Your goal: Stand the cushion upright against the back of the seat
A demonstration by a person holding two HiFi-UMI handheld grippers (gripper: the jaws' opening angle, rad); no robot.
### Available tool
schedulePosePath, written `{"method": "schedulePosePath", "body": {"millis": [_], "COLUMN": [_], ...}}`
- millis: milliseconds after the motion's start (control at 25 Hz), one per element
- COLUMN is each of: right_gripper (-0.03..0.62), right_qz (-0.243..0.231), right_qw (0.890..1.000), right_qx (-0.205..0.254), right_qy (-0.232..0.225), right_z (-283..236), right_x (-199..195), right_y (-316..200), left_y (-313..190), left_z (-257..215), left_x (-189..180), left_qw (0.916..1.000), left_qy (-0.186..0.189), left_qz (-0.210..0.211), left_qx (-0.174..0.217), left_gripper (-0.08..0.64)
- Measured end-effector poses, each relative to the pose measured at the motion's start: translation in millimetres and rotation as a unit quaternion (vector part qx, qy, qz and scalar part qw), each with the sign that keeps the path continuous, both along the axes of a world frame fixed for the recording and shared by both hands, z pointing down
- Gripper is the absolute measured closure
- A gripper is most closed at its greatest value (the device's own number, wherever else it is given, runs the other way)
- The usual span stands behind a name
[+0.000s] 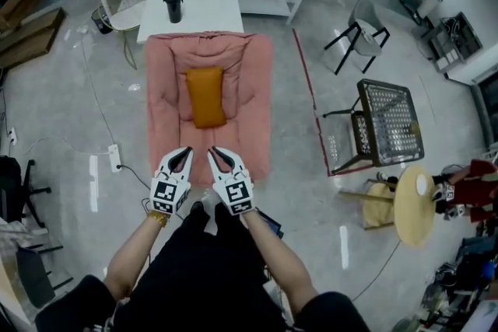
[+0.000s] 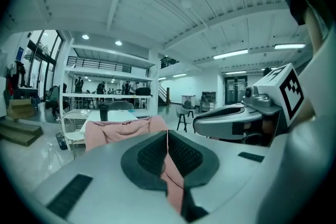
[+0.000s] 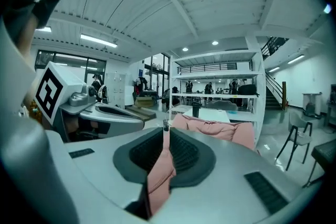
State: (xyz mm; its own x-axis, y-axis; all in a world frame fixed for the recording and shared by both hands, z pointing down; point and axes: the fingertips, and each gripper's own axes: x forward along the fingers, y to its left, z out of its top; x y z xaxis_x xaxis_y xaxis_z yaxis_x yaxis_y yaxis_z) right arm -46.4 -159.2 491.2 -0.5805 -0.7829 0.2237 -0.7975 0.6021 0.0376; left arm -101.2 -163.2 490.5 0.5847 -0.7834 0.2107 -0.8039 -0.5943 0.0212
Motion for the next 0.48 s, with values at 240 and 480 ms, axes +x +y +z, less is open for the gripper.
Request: {"method": "schedulePosePath", "body": {"millis": [240, 480], "right_gripper": [0.546, 0.546], "right_qz": [-0.019, -0.020], "right_qw": [0.999, 0.998], "right_qx": [0.032, 0.047], "right_qy": [-0.019, -0.042], "right_z": [-25.0, -36.1], "right_x": [-13.6, 37.9], "right_y": [50.2, 100.1], "left_y": [46.4, 98.7], "left_z": [-5.8, -25.3], "left_x": [-4.1, 28.9], "left_qw": [0.9997, 0.9987], "left_qy": [0.012, 0.013], "left_qz": [-0.020, -0.042], "left_qx": [-0.002, 0.024], "left_gripper": [0.541, 0.541]}}
